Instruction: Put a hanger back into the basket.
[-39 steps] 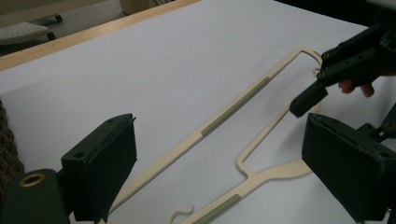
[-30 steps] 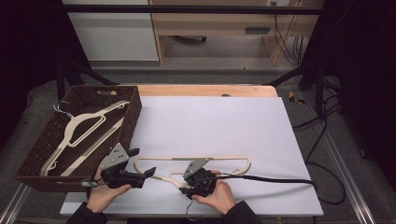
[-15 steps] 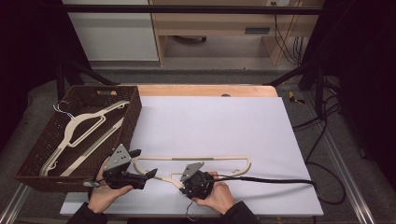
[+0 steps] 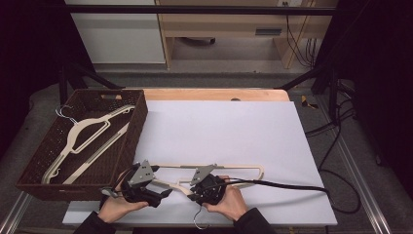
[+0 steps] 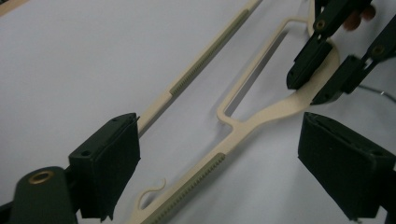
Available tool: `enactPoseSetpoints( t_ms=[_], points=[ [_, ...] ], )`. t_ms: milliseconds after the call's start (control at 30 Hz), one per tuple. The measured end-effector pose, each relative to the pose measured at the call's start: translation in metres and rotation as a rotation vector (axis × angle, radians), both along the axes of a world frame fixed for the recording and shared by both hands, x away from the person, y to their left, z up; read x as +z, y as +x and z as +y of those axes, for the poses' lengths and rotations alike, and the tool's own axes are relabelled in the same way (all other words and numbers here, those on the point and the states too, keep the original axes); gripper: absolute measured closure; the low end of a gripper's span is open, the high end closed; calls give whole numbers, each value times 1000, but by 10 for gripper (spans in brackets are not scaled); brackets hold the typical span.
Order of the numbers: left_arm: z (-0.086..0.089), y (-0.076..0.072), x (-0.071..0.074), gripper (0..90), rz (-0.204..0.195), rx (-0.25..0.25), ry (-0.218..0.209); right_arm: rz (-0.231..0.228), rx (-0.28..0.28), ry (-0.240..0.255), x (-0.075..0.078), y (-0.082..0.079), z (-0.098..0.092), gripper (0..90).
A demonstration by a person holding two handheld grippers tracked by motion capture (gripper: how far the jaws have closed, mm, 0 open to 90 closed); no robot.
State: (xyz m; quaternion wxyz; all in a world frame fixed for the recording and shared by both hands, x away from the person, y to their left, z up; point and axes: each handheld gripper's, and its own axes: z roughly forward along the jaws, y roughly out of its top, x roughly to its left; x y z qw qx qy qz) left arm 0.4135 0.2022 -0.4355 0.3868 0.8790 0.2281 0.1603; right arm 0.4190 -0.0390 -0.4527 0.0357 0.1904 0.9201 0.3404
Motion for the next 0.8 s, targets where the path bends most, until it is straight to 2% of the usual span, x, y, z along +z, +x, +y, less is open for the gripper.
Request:
enactPoseSetpoints(
  t_ms=[133, 200, 300, 400, 500, 633, 667, 700, 800],
  points=[
    [-8, 2, -10, 157, -12, -37, 84, -2, -1, 16, 6, 1, -3, 732],
    [-10, 4, -13, 183, -17, -46, 108, -3, 5, 24, 9, 2, -4, 732],
    [-13, 5, -16, 250, -35, -69, 147, 11, 1, 28, 11, 1, -4, 733],
    [-17, 4, -17, 338, -58, -99, 184, 4, 9, 33, 12, 2, -5, 733],
    [-22, 5, -17, 395, -84, -142, 260, 5, 8, 34, 13, 2, -6, 733],
    [-31, 7, -20, 483, -122, -173, 299, 8, 7, 34, 13, 2, -6, 733],
    [-33, 7, -21, 518, -143, -180, 310, 7, 2, 38, 14, 2, -6, 733],
    [-35, 5, -24, 552, -159, -158, 301, 7, 9, 43, 14, 2, -6, 733],
    [-36, 6, -25, 632, -176, -171, 344, 9, 17, 44, 16, 2, -8, 734]
  ],
)
